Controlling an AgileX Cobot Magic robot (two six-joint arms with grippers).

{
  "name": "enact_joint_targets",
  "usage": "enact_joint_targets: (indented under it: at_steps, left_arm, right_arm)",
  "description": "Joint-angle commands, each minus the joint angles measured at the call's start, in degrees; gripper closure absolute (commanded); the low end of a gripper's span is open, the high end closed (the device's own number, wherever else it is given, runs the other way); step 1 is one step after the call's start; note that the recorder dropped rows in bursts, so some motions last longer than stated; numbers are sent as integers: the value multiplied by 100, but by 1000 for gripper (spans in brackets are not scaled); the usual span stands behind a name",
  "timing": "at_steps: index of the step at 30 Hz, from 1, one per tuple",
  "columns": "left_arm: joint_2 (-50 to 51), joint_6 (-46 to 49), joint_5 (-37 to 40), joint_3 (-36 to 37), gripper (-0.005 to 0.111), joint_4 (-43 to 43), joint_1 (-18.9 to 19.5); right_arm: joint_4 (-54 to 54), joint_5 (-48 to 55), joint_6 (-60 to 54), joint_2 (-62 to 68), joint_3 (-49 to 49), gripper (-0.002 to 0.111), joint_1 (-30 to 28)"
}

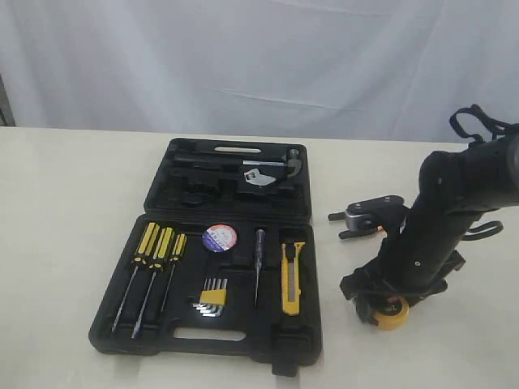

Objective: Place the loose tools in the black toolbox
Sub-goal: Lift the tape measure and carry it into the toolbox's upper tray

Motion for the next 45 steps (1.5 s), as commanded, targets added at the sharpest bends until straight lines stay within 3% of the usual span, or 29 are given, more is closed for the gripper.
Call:
enact_joint_targets:
  at_steps: [1,6,12,18,27,34,45]
  left_arm:
    - [-7,-24,-45,15,107,-47,-27]
    - [-7,-24,-45,15,107,-47,-27]
    - [-7,-24,-45,15,107,-47,-27]
    - [-7,-24,-45,15,107,-47,-27]
    - [-7,-24,-45,15,107,-47,-27]
    - [-7,-24,-45,15,107,-47,-27]
    - [-7,-24,-45,15,107,-47,-27]
  right_arm:
    - [21,110,196,62,11,108,-34]
    - [21,591,527,-329,-256,108,-34]
    - [43,2069,1307,-459,-2296,108,-34]
    - [21,2855,1601,643,-4626,108,103]
    - [-562,2990,2381,2164,-6518,109,699]
    - [-452,2781,2543,3020,-7236,109,722]
    - [-478,2397,3027,3342,-7252,109,722]
